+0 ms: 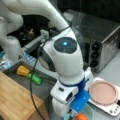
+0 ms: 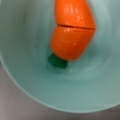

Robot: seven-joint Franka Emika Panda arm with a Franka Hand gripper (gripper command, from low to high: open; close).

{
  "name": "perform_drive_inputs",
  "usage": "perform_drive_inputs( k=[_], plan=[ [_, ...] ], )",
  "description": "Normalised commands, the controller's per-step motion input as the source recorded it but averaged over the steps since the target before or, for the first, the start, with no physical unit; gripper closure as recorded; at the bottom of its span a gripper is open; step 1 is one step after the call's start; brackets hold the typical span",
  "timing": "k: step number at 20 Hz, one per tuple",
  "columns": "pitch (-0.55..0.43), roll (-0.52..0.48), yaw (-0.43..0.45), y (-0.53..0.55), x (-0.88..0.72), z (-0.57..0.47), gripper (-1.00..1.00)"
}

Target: Open the drawer. Pick up the carrot. Put the carrots in the drawer.

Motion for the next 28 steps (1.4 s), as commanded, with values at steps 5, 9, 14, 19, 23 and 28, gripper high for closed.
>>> perform_drive_inputs(
  k=[5, 9, 14, 19, 23, 28],
  plan=[
    [0.095, 0.081, 0.028, -0.15, 0.29, 0.05, -1.0],
    [0.101, 0.083, 0.026, -0.14, 0.31, 0.03, -1.0],
    [0.145, 0.1, 0.014, -0.11, 0.32, 0.04, -1.0],
    [0.199, 0.097, 0.01, -0.12, 0.33, 0.09, -1.0],
    [0.209, 0.087, 0.012, -0.17, 0.32, 0.1, -1.0],
    [0.211, 0.079, 0.015, -0.2, 0.37, 0.06, -1.0]
  ],
)
